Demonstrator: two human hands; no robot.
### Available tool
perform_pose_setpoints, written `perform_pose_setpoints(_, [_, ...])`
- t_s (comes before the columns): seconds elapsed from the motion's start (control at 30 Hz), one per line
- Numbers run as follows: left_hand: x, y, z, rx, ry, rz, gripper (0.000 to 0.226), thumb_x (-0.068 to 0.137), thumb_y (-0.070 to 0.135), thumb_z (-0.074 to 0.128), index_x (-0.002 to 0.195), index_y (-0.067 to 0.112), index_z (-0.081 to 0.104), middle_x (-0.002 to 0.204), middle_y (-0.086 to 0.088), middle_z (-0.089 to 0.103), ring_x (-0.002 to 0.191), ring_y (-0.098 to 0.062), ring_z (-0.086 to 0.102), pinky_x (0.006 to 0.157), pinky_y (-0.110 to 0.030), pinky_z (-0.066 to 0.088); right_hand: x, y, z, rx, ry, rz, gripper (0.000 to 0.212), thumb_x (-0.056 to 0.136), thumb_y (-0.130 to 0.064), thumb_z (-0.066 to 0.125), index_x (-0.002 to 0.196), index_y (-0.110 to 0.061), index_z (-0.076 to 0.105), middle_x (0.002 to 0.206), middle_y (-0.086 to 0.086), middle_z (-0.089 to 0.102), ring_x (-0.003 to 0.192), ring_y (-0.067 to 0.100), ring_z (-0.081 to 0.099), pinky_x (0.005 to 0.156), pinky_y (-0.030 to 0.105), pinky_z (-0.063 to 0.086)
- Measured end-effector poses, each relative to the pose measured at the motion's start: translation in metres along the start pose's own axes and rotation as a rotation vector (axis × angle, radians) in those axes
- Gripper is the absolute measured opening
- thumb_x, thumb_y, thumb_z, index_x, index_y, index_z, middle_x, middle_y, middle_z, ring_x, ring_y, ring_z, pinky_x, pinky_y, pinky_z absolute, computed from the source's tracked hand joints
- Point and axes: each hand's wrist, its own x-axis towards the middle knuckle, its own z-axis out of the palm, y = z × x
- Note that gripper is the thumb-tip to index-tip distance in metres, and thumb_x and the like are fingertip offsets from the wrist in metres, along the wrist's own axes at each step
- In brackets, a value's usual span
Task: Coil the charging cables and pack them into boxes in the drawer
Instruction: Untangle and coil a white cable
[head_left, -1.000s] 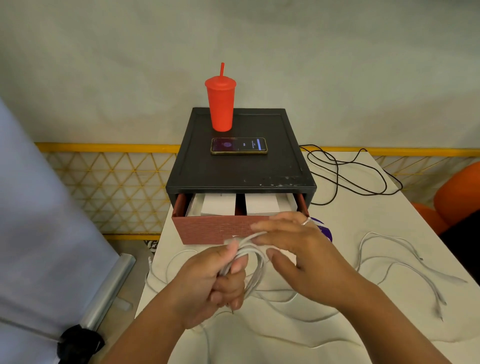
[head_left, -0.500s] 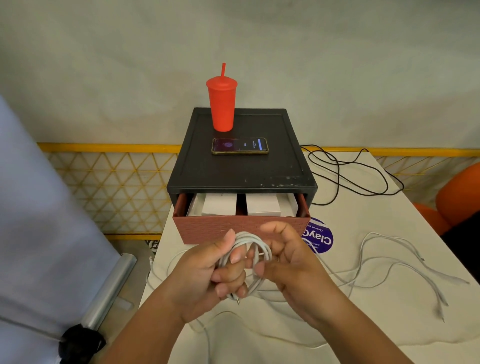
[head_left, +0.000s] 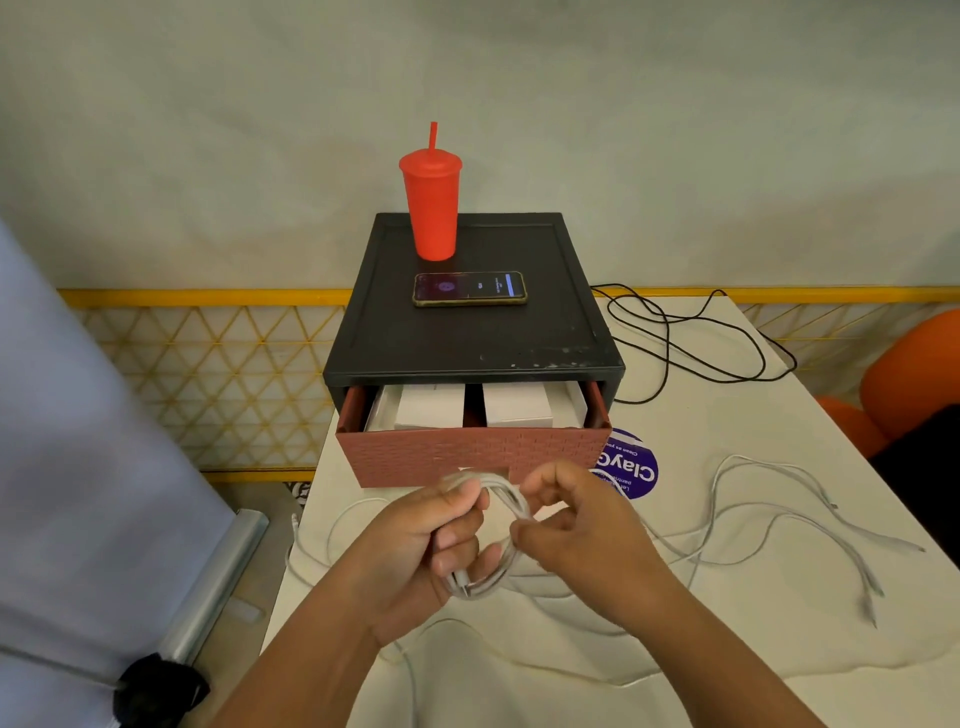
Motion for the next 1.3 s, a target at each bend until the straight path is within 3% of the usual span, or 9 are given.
perform_pose_setpoints(0.1, [0.008, -0.011, -0.002, -0.037, 0.005, -0.021, 0.017, 0.077, 0.017, 0.054, 0.077, 0.001, 0.058, 0.048, -0.001, 0.043, 0.035, -0.009, 0.043, 0.074, -0.034, 0.056, -0.001, 0.013, -0.008, 0.066, 0.044, 0.064, 0.018, 0.074, -0.007, 0.074, 0.073, -0.020, 0.062, 0.057, -0.010, 0.061, 0.052, 0.010, 0.061, 0.055, 0.026, 0.052])
perform_pose_setpoints(0.17, [0.015, -0.018, -0.003, 0.052, 0.015, -0.048, 0.018, 0.080, 0.018, 0.055, 0.080, 0.001, 0.060, 0.054, -0.004, 0.051, 0.043, -0.013, 0.053, 0.071, -0.033, 0.054, -0.003, 0.023, -0.014, 0.168, 0.059, 0.122, 0.014, 0.074, -0.006, 0.074, 0.073, -0.015, 0.063, 0.055, -0.007, 0.060, 0.050, 0.011, 0.058, 0.055, 0.026, 0.051])
perform_pose_setpoints(0.27, [0.027, -0.033, 0.001, 0.406, 0.129, -0.058, 0.018, 0.090, 0.020, 0.055, 0.084, 0.005, 0.063, 0.066, -0.003, 0.060, 0.060, -0.014, 0.059, 0.066, -0.027, 0.048, -0.006, 0.039, -0.022, 0.264, 0.136, 0.196, 0.008, 0.075, -0.007, 0.073, 0.076, -0.010, 0.065, 0.060, 0.001, 0.059, 0.050, 0.012, 0.053, 0.059, 0.029, 0.051])
perform_pose_setpoints(0.37, [0.037, -0.049, 0.007, 0.722, 0.185, -0.005, 0.017, 0.092, 0.022, 0.056, 0.080, 0.014, 0.064, 0.070, 0.001, 0.061, 0.064, -0.010, 0.054, 0.064, -0.021, 0.047, -0.009, 0.056, -0.028, 0.225, 0.187, 0.242, 0.008, 0.076, -0.011, 0.074, 0.079, -0.012, 0.066, 0.065, 0.002, 0.061, 0.057, 0.013, 0.056, 0.066, 0.032, 0.054])
perform_pose_setpoints(0.47, [0.044, -0.064, 0.018, 0.831, 0.143, -0.002, 0.014, 0.094, 0.021, 0.052, 0.094, 0.025, 0.066, 0.072, 0.004, 0.063, 0.067, -0.008, 0.057, 0.059, -0.017, 0.048, -0.015, 0.075, -0.035, 0.173, 0.179, 0.261, 0.006, 0.079, -0.015, 0.071, 0.081, -0.017, 0.065, 0.067, -0.003, 0.063, 0.061, 0.012, 0.057, 0.068, 0.030, 0.054])
perform_pose_setpoints(0.7, [0.067, -0.107, 0.044, 0.893, 0.078, -0.009, 0.023, 0.093, 0.019, 0.054, 0.114, 0.022, 0.064, 0.081, 0.007, 0.061, 0.074, -0.006, 0.059, 0.055, -0.012, 0.047, -0.032, 0.113, -0.069, 0.255, 0.194, 0.376, 0.007, 0.082, -0.011, 0.064, 0.085, -0.018, 0.067, 0.082, 0.011, 0.070, 0.065, 0.012, 0.059, 0.061, 0.021, 0.050])
perform_pose_setpoints(0.83, [0.083, -0.132, 0.059, 0.872, 0.125, -0.022, 0.029, 0.092, 0.017, 0.056, 0.121, 0.016, 0.060, 0.094, 0.003, 0.059, 0.088, -0.013, 0.061, 0.061, -0.015, 0.053, -0.040, 0.133, -0.092, 0.273, 0.222, 0.411, 0.009, 0.082, -0.007, 0.063, 0.086, -0.014, 0.067, 0.075, 0.009, 0.065, 0.065, 0.014, 0.055, 0.059, 0.021, 0.047])
perform_pose_setpoints(1.2, [0.121, -0.185, 0.097, 0.902, 0.311, -0.015, 0.014, 0.082, 0.012, 0.067, 0.096, 0.014, 0.065, 0.080, 0.005, 0.062, 0.076, -0.014, 0.062, 0.078, -0.034, 0.057, -0.042, 0.183, -0.140, 0.200, 0.275, 0.483, 0.007, 0.081, -0.009, 0.066, 0.080, -0.016, 0.065, 0.068, 0.001, 0.063, 0.062, 0.015, 0.055, 0.066, 0.028, 0.047])
perform_pose_setpoints(1.3, [0.133, -0.196, 0.103, 0.962, 0.328, -0.009, 0.010, 0.081, 0.016, 0.068, 0.090, 0.020, 0.065, 0.080, 0.008, 0.063, 0.078, -0.012, 0.061, 0.071, -0.022, 0.052, -0.036, 0.196, -0.149, 0.064, 0.272, 0.448, 0.012, 0.082, -0.012, 0.064, 0.077, -0.023, 0.064, 0.074, -0.006, 0.064, 0.069, 0.014, 0.057, 0.068, 0.023, 0.044])
